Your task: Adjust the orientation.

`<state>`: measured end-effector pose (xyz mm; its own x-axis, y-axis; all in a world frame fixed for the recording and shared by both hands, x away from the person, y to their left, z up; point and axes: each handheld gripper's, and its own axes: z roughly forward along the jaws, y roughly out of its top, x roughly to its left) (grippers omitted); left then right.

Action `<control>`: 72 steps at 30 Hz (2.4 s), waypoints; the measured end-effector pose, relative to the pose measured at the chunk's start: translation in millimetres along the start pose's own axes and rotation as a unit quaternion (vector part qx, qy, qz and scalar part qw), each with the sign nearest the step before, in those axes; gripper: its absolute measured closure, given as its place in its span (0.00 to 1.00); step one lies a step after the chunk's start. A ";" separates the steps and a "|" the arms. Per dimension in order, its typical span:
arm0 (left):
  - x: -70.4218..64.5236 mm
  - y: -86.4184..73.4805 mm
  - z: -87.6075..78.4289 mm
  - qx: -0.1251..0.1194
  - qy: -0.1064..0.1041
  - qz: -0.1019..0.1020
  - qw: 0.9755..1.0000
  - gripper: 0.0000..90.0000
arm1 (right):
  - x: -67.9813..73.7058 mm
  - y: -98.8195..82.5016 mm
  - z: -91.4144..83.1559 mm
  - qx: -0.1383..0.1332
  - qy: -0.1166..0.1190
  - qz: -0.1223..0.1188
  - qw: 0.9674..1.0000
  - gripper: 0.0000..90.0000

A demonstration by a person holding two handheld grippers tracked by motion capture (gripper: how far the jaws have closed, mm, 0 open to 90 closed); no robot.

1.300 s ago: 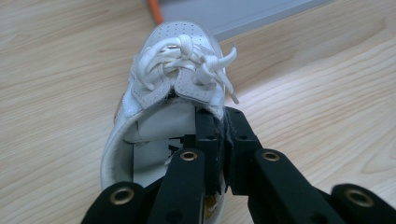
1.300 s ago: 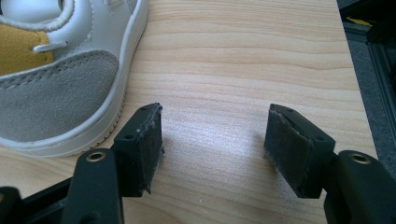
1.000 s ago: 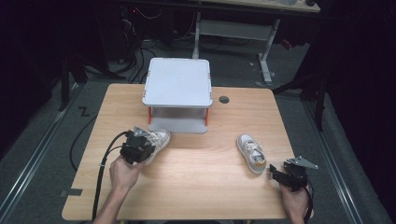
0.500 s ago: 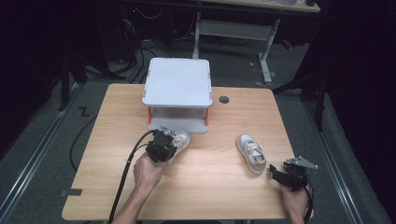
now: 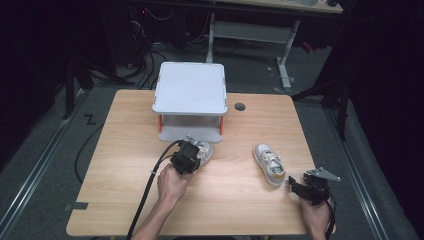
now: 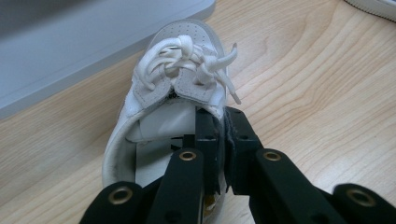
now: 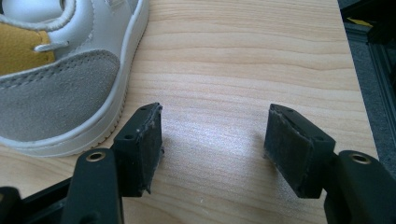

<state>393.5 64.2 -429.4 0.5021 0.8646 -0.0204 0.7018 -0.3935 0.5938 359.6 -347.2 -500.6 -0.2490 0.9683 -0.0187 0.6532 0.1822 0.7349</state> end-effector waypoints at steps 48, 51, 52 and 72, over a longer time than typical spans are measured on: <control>-22.8 10.3 15.9 -0.014 -0.106 -0.019 0.994 0.54 | 0.3 0.2 0.1 0.001 0.000 0.001 1.000 0.41; -23.2 9.4 12.1 -0.022 -0.106 -0.016 0.994 0.52 | 0.3 0.2 0.1 0.001 0.000 0.001 1.000 0.41; -22.4 9.4 8.8 -0.028 -0.109 -0.017 0.994 0.51 | 0.3 0.2 0.1 0.001 0.000 0.001 1.000 0.41; 64.1 -57.1 -37.0 -0.154 -0.024 -0.057 0.986 0.43 | -0.3 0.3 -0.6 -0.006 -0.001 -0.001 1.000 0.62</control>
<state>366.9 153.6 -434.9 0.4562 0.8796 -0.1349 0.5730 -0.1744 0.8008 359.4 -347.6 -500.0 -0.2493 0.9682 -0.0205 0.6437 0.1815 0.7435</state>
